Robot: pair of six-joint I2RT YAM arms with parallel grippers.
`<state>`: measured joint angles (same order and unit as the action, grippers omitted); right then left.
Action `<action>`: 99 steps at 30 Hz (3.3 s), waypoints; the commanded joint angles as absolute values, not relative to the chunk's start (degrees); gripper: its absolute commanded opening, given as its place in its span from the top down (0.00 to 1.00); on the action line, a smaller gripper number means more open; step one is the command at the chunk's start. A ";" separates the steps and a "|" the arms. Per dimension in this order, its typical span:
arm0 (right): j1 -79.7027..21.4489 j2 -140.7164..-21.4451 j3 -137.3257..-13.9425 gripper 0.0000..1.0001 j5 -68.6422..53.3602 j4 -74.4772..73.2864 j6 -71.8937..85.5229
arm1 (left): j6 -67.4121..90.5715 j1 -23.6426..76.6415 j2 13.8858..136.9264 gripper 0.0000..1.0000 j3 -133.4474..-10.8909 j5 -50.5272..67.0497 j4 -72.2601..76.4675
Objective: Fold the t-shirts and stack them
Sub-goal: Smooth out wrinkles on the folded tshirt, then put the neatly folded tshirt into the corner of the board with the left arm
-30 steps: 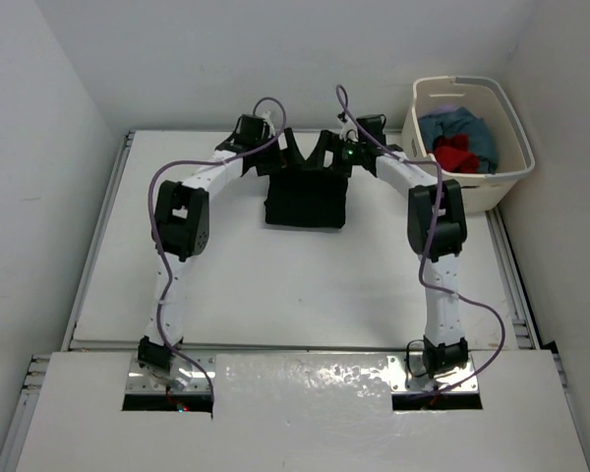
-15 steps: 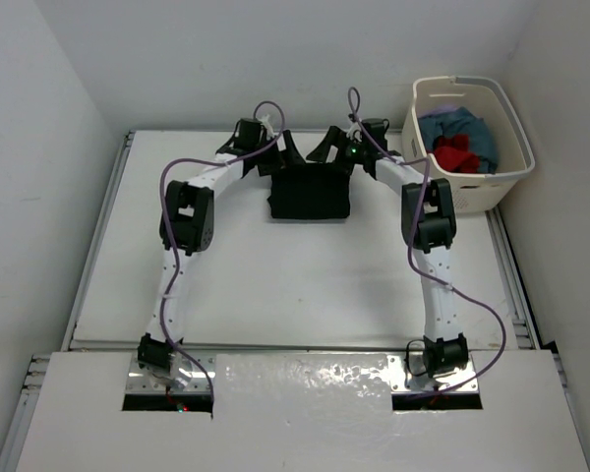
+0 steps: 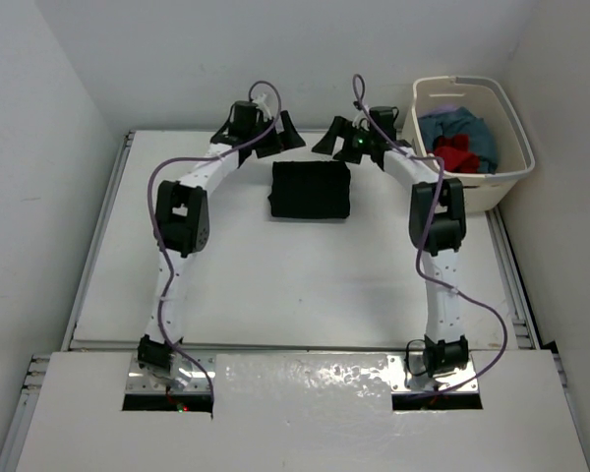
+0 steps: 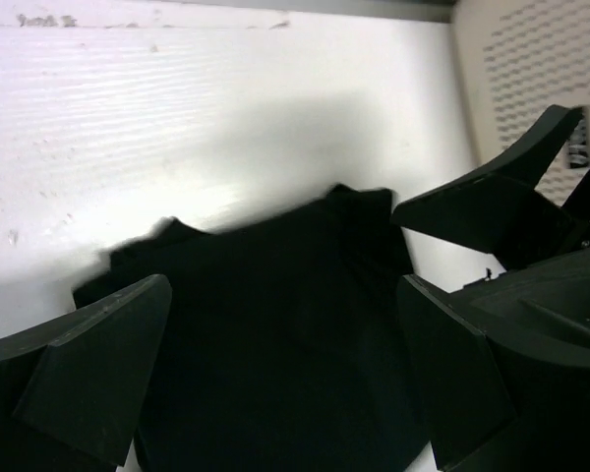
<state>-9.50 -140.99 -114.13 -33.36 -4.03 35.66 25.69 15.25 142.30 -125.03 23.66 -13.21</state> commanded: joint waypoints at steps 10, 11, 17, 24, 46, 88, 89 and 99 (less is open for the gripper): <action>-13.00 -110.66 -79.65 0.01 -38.49 12.89 36.46 | 30.14 20.12 120.41 0.00 -97.58 30.40 -3.17; -13.44 -110.74 -76.58 0.01 -39.19 14.40 37.26 | 31.28 20.91 120.41 0.00 -96.08 31.19 -1.16; -13.71 -116.97 -71.20 0.01 -35.26 19.33 39.74 | 32.16 20.05 124.35 0.00 -85.89 35.59 4.64; -12.66 -121.55 -69.26 0.01 -29.45 14.50 35.51 | 31.12 17.67 128.32 0.00 -83.24 36.04 5.10; -11.25 -101.61 -69.26 0.01 -28.83 -3.41 22.25 | 21.18 15.91 121.89 0.00 -94.30 17.06 -17.23; -7.82 -90.88 -63.18 0.01 -16.70 -16.87 14.41 | -15.27 0.10 136.40 1.00 -122.24 1.14 -35.76; -7.82 -91.57 -63.89 0.01 -16.70 -17.22 14.59 | -16.25 -1.57 137.97 1.00 -125.04 1.23 -36.64; -7.82 -93.08 -67.24 0.01 -13.54 -20.04 16.00 | -22.59 -9.75 141.15 1.00 -130.43 -4.49 -29.28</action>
